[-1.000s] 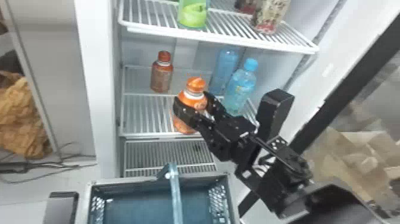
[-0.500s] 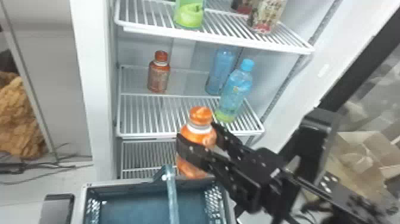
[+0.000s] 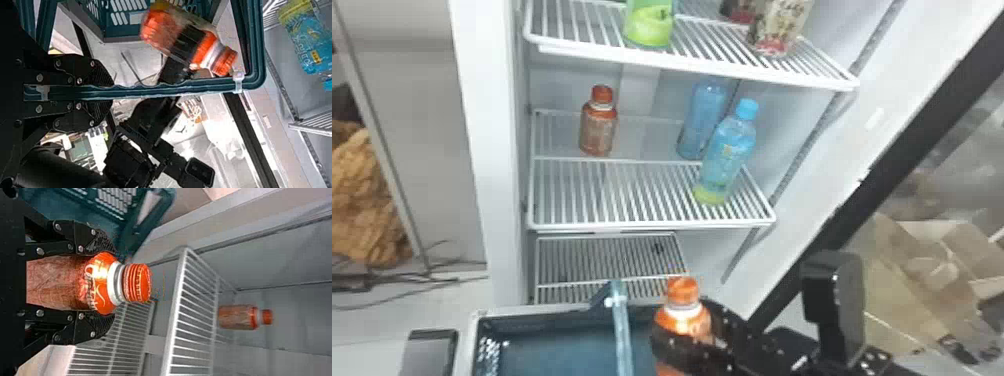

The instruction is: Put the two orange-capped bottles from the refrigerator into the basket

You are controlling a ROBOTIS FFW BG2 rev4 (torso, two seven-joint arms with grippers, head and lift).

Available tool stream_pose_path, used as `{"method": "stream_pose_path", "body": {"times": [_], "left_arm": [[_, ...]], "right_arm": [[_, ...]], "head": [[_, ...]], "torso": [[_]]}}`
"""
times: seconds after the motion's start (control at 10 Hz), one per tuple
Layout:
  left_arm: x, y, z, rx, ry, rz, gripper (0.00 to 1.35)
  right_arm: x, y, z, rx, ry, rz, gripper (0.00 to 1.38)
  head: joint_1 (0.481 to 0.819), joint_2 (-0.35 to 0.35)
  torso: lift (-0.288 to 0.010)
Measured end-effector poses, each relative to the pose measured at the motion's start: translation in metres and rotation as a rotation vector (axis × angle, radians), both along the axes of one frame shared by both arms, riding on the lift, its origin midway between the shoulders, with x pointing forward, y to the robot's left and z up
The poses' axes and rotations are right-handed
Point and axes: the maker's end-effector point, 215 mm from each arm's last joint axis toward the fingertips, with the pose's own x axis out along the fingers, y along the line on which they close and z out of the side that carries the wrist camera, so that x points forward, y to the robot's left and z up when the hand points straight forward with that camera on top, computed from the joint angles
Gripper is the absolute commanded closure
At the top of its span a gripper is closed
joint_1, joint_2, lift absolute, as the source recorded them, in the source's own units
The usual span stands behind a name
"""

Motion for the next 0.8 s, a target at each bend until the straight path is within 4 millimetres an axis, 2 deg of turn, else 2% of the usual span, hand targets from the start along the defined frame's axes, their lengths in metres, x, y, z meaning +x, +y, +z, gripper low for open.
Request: {"method": "stream_pose_path", "body": {"times": [0.2, 0.4, 0.5, 0.6, 0.8], "left_arm": [[0.0, 0.0, 0.0, 0.0, -0.001, 0.0, 1.19], [0.0, 0.0, 0.0, 0.0, -0.001, 0.0, 1.19], [0.0, 0.0, 0.001, -0.001, -0.001, 0.0, 1.19], [0.0, 0.0, 0.001, -0.001, -0.001, 0.0, 1.19], [0.0, 0.0, 0.001, -0.001, -0.002, 0.0, 1.19]], "right_arm": [[-0.016, 0.009, -0.015, 0.015, 0.072, 0.018, 0.88], [-0.018, 0.011, -0.017, 0.017, 0.084, 0.021, 0.41], [-0.017, 0.008, -0.017, 0.012, 0.081, 0.016, 0.23], [-0.015, 0.005, -0.016, 0.007, 0.076, 0.011, 0.12], [-0.011, 0.005, -0.012, 0.007, 0.058, 0.01, 0.12]], "head": [[0.695, -0.35], [0.695, -0.35], [0.695, -0.35], [0.695, -0.35], [0.695, -0.35]], "torso": [[-0.288], [-0.288], [-0.288], [-0.288], [-0.288]]}}
